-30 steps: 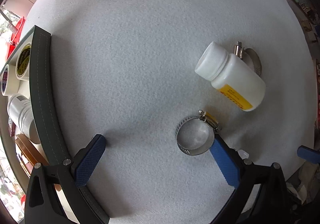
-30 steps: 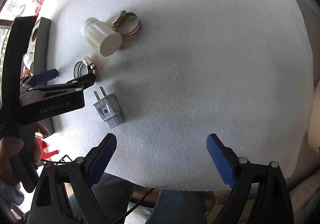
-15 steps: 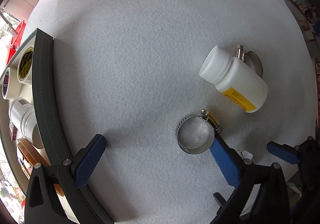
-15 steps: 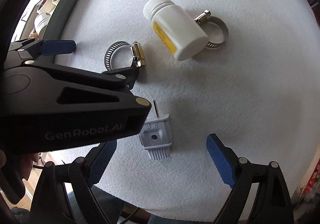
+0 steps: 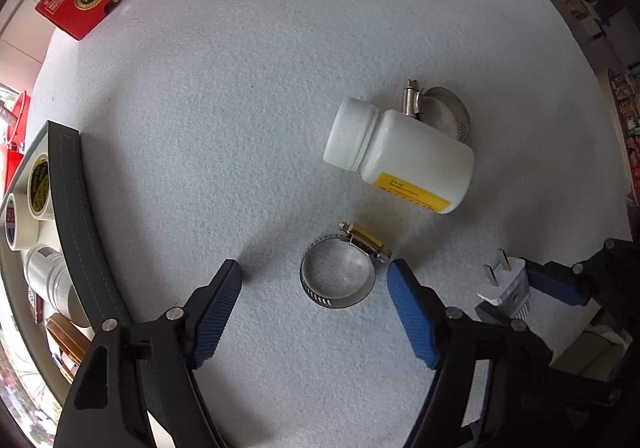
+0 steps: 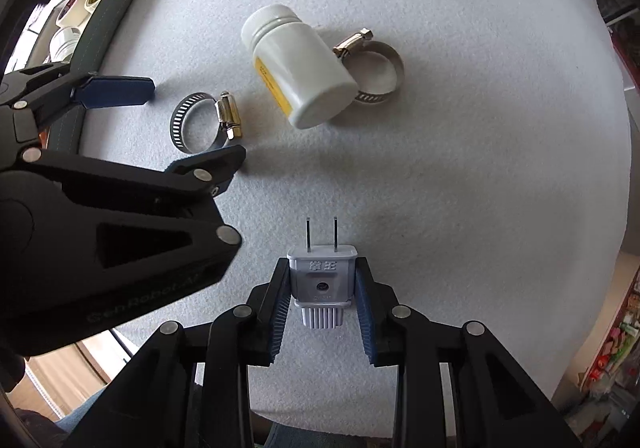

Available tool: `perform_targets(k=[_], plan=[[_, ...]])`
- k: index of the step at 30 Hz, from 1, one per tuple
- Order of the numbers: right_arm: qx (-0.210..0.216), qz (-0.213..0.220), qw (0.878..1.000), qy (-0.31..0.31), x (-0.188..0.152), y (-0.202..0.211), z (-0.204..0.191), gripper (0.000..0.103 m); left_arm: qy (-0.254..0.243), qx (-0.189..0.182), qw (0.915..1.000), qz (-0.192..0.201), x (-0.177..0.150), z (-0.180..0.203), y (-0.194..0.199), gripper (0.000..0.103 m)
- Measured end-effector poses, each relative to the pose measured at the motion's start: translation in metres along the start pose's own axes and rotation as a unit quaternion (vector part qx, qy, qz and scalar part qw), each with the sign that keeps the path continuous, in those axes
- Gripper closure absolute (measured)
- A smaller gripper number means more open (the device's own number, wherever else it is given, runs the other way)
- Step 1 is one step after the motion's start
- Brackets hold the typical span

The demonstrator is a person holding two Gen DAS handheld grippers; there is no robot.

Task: Organize rigid objects
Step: 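Grasp the white plug with the right gripper while the left grasps a metal hose clamp, then lift and carry the plug and hose clamp over the tray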

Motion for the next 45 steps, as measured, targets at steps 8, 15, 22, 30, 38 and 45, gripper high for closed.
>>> perform_targets(k=[8,15,22,30,38,45], plan=[[0.015,-0.005,0.998,-0.060,0.002,0.013,0.038,0.071,0.028,-0.024,0.9991,-0.021,-0.007,0.015,0.006,0.066],[0.015,-0.001,0.997,-0.080,0.008,0.025,0.050,0.071,0.019,-0.053,0.9984,-0.009,-0.014,0.025,0.036,0.065],[0.010,0.011,0.996,-0.084,0.003,0.050,0.056,0.071,0.019,-0.069,0.9975,0.004,-0.020,0.029,0.061,0.065],[0.002,0.031,0.997,-0.064,0.020,0.071,0.052,0.071,0.044,-0.077,0.9957,0.025,-0.026,-0.009,0.089,0.065],[-0.007,0.043,0.999,-0.025,0.033,0.084,0.021,0.071,0.094,-0.078,0.9912,0.050,-0.043,-0.044,0.099,0.065],[-0.021,0.058,0.998,0.010,0.041,0.097,0.003,0.071,0.141,-0.083,0.9837,0.076,-0.057,-0.074,0.103,0.065]])
Point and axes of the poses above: each gripper's, at about its wrist camera, not at the fingertips, and y roughly against the way its jaws point, z to its right, x to its top, the point moved 10 cm from there along -y, roughly the way its jaws point, and after that the axes turned 6 degrees about -x, right-handed, at the moved point
